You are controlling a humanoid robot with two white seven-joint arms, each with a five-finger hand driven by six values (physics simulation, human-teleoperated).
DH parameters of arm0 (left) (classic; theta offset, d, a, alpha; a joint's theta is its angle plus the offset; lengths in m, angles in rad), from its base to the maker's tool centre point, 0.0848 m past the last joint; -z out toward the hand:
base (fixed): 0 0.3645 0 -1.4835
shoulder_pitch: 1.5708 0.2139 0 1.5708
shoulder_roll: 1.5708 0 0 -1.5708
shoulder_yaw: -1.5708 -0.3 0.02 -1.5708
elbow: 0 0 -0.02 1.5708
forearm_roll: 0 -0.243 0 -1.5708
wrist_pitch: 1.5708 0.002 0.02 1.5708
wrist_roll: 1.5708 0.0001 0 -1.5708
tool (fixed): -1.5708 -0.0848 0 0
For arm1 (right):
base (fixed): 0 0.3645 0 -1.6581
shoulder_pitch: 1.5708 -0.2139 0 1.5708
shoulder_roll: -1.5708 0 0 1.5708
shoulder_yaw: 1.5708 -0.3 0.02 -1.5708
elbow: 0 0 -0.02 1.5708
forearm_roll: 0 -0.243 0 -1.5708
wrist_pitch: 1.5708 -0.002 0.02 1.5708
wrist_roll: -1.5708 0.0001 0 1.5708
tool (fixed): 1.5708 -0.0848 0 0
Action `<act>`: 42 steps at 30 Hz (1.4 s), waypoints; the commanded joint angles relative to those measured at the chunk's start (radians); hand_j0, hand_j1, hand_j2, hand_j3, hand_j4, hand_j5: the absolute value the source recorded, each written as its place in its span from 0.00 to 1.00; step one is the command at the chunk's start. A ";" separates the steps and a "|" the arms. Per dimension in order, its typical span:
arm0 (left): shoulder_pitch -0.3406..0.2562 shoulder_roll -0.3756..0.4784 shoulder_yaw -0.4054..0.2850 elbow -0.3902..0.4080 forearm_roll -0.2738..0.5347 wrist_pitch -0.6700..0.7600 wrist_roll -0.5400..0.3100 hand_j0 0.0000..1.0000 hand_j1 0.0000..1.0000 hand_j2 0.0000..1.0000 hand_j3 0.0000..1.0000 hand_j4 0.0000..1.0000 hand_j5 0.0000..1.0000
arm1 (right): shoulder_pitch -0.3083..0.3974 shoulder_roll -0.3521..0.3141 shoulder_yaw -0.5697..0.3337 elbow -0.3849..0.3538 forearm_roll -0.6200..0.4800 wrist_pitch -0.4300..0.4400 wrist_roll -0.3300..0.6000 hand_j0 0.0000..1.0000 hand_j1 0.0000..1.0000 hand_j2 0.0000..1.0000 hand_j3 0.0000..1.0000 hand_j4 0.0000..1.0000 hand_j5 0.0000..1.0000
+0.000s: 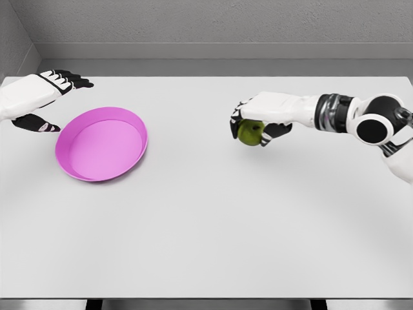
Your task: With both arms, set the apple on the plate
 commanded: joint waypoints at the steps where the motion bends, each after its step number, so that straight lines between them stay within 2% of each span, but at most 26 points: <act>1: 0.000 0.001 0.001 0.000 0.006 0.001 0.000 1.00 1.00 1.00 1.00 1.00 1.00 | 0.000 0.011 0.000 -0.010 -0.002 0.001 -0.001 0.45 0.45 0.45 0.45 0.45 0.45; 10: 0.000 0.000 0.001 0.000 0.005 0.001 0.000 1.00 1.00 1.00 1.00 1.00 1.00 | 0.000 0.069 0.030 -0.022 -0.002 0.004 -0.001 0.45 0.45 0.45 0.45 0.45 0.45; 16: 0.000 0.001 0.001 0.000 0.006 0.001 0.000 1.00 1.00 1.00 1.00 1.00 1.00 | 0.000 0.075 0.038 -0.020 -0.001 0.004 -0.001 0.45 0.45 0.45 0.45 0.45 0.45; 17: 0.000 0.000 0.001 0.000 0.006 0.001 0.000 1.00 1.00 1.00 1.00 1.00 1.00 | 0.000 0.075 0.038 -0.020 -0.001 0.006 -0.001 0.48 0.48 0.48 0.48 0.48 0.48; 18: 0.000 0.001 0.001 0.000 0.006 0.001 0.000 1.00 1.00 1.00 1.00 1.00 1.00 | 0.000 0.075 0.038 -0.014 -0.001 0.030 -0.001 1.00 1.00 1.00 1.00 1.00 1.00; 19: 0.000 0.000 0.001 0.000 0.006 0.001 0.000 1.00 1.00 1.00 1.00 1.00 1.00 | 0.000 0.075 0.038 -0.019 -0.001 0.062 -0.001 1.00 1.00 1.00 1.00 1.00 1.00; 25: 0.002 0.000 0.001 -0.001 0.006 0.001 0.000 1.00 1.00 1.00 1.00 1.00 1.00 | 0.000 0.061 0.029 -0.024 0.001 0.059 -0.001 1.00 1.00 1.00 1.00 1.00 1.00; 27: 0.002 0.000 0.001 -0.003 0.008 0.001 0.002 1.00 1.00 1.00 1.00 1.00 1.00 | -0.002 -0.008 -0.009 -0.027 0.002 0.053 -0.001 1.00 1.00 1.00 1.00 1.00 1.00; 30: 0.000 0.000 0.004 -0.001 0.006 0.001 0.000 1.00 1.00 1.00 1.00 1.00 1.00 | 0.029 -0.219 -0.218 -0.025 -0.001 -0.016 -0.001 1.00 1.00 1.00 1.00 1.00 1.00; 32: 0.002 -0.002 0.004 -0.003 0.005 0.001 0.000 1.00 1.00 1.00 1.00 1.00 1.00 | 0.093 -0.285 -0.327 -0.020 -0.001 -0.036 -0.001 1.00 1.00 1.00 1.00 1.00 1.00; 34: 0.002 -0.002 0.005 0.000 0.016 0.001 0.002 1.00 1.00 1.00 1.00 1.00 1.00 | 0.140 -0.304 -0.390 -0.014 -0.001 -0.037 -0.001 1.00 1.00 1.00 1.00 1.00 1.00; 37: -0.002 -0.016 -0.004 -0.007 0.000 0.001 0.000 1.00 1.00 1.00 1.00 1.00 1.00 | 0.166 -0.316 -0.410 -0.011 -0.001 -0.037 -0.001 1.00 1.00 1.00 1.00 1.00 1.00; 38: -0.005 -0.017 -0.002 -0.014 -0.019 0.001 -0.001 1.00 1.00 1.00 1.00 1.00 1.00 | 0.211 -0.310 -0.454 -0.017 -0.001 -0.037 -0.001 1.00 1.00 1.00 1.00 1.00 1.00; 39: -0.008 -0.019 -0.004 -0.038 -0.032 0.001 -0.001 1.00 1.00 1.00 1.00 1.00 1.00 | 0.262 -0.308 -0.502 -0.025 -0.002 -0.057 -0.001 1.00 1.00 1.00 1.00 1.00 1.00; 40: -0.006 -0.036 -0.007 -0.076 -0.033 0.001 -0.003 1.00 1.00 1.00 1.00 1.00 1.00 | 0.293 -0.311 -0.533 -0.025 -0.002 -0.117 -0.001 1.00 1.00 1.00 1.00 1.00 1.00; 41: -0.018 -0.056 -0.030 -0.127 -0.038 0.001 -0.033 1.00 1.00 1.00 1.00 1.00 1.00 | 0.298 -0.311 -0.534 -0.027 -0.002 -0.128 -0.001 1.00 1.00 1.00 1.00 1.00 1.00; 42: -0.058 -0.066 -0.074 -0.176 -0.036 0.001 -0.064 1.00 1.00 1.00 1.00 1.00 1.00 | 0.299 -0.305 -0.531 -0.056 -0.002 -0.128 -0.001 1.00 1.00 1.00 1.00 1.00 1.00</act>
